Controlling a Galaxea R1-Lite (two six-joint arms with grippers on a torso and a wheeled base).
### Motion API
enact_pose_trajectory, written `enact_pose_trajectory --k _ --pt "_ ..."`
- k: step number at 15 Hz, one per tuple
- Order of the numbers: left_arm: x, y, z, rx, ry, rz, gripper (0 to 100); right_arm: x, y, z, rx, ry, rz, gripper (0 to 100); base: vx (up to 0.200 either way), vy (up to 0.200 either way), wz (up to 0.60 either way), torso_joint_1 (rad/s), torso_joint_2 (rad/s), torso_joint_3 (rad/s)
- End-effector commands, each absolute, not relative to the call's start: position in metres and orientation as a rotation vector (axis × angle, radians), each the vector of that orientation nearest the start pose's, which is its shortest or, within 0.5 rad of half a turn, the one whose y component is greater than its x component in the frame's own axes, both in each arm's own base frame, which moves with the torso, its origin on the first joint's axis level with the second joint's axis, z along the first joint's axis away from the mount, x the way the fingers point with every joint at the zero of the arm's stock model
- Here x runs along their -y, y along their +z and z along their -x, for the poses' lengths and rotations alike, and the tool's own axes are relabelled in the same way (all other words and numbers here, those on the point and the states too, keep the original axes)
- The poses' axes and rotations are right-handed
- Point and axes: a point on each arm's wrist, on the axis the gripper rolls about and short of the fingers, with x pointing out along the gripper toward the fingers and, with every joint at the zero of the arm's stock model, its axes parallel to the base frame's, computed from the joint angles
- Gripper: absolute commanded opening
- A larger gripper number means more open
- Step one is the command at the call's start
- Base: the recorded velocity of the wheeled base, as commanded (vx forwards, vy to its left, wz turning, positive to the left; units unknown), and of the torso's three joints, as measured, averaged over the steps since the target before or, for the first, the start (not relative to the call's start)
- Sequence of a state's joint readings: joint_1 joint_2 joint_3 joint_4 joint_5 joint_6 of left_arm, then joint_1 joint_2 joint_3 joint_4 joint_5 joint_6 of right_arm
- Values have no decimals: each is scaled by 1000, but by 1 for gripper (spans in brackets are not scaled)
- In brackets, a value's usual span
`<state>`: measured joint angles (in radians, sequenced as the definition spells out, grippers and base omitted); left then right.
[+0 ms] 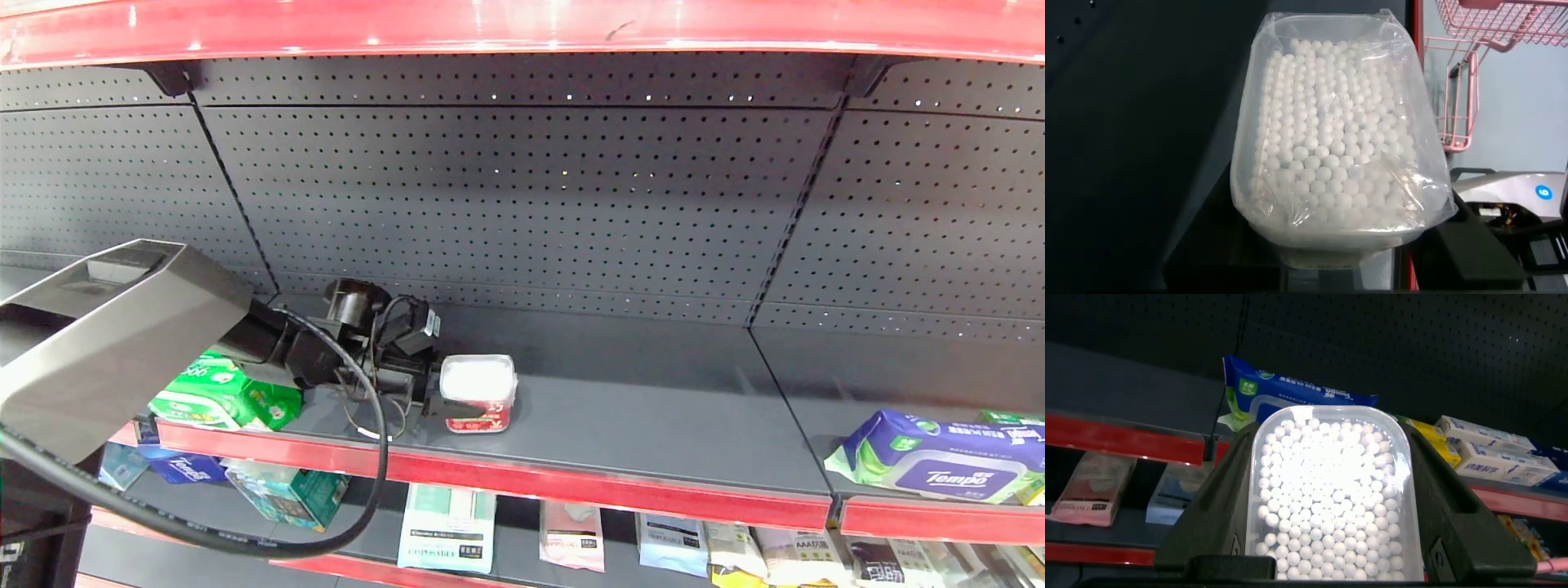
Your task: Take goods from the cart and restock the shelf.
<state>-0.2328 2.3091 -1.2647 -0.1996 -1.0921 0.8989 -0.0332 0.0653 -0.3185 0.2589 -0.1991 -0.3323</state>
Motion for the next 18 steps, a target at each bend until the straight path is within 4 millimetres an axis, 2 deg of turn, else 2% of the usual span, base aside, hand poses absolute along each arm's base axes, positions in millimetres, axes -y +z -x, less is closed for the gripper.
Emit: enact_pose_trajectory --k 1,18 --pt "114 35 -400 -217 -1474 -343 0 3 136 47 -45 -230 332 0 0 0 0 0 0 0" --pt "114 29 -390 -215 -1520 -310 0 3 134 46 -53 -230 332 0 0 0 0 0 0 0"
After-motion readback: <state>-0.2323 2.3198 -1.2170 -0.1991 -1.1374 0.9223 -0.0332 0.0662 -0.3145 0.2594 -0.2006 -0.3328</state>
